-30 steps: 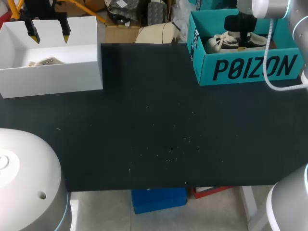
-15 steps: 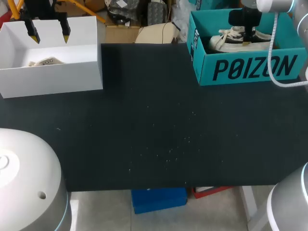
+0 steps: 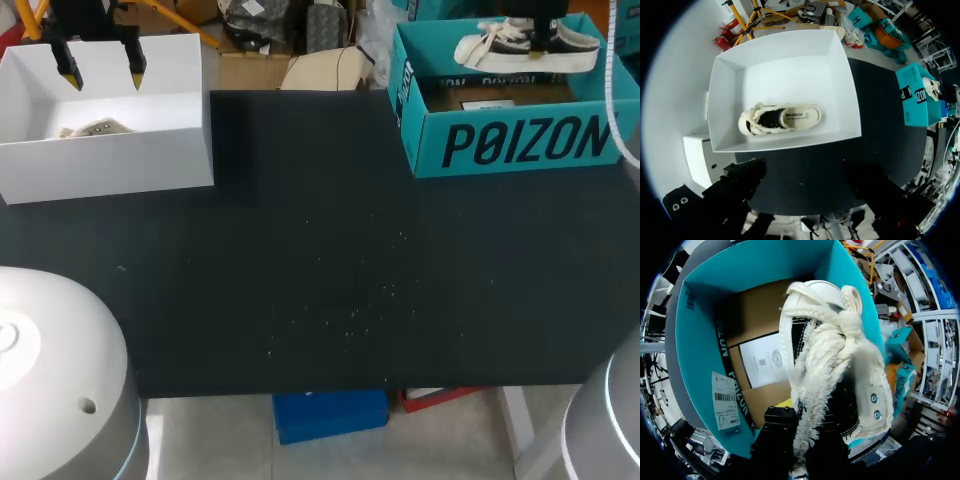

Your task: Take the shoe out of the shoebox, open the shoe tongue, remove and reinsert the insole, then place the shoe into the shoebox

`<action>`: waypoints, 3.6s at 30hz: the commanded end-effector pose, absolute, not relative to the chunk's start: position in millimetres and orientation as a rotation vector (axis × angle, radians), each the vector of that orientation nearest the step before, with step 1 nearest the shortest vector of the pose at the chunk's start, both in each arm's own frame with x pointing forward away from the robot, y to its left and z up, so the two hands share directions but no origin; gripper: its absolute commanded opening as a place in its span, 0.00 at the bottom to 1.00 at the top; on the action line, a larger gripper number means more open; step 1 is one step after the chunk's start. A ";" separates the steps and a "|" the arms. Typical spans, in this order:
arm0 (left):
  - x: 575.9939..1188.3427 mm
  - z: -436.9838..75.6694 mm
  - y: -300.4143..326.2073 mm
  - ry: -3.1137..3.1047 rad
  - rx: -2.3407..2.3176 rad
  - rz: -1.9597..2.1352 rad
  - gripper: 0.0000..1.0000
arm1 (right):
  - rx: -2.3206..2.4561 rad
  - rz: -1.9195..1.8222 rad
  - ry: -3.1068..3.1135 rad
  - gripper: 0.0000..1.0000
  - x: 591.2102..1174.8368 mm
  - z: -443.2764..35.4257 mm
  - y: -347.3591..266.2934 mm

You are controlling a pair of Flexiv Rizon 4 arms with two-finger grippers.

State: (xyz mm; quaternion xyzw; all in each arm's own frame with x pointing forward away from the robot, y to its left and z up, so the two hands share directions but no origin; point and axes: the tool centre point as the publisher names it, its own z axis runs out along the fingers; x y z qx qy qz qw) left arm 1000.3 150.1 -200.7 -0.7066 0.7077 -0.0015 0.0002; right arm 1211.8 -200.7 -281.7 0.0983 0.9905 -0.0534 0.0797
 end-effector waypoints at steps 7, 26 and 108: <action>1000.1 -200.3 150.1 2.222 -2.221 -0.002 1.00 | 0.221 -0.237 2.674 0.00 1110.7 -84.5 -158.5; 1000.1 -200.3 150.1 2.222 -2.221 -0.002 1.00 | 0.138 -0.208 2.514 0.00 955.6 -8.8 -49.4; 1000.1 -200.3 150.1 2.222 -2.221 -0.002 1.00 | 0.081 0.138 2.963 1.00 818.3 -307.2 199.4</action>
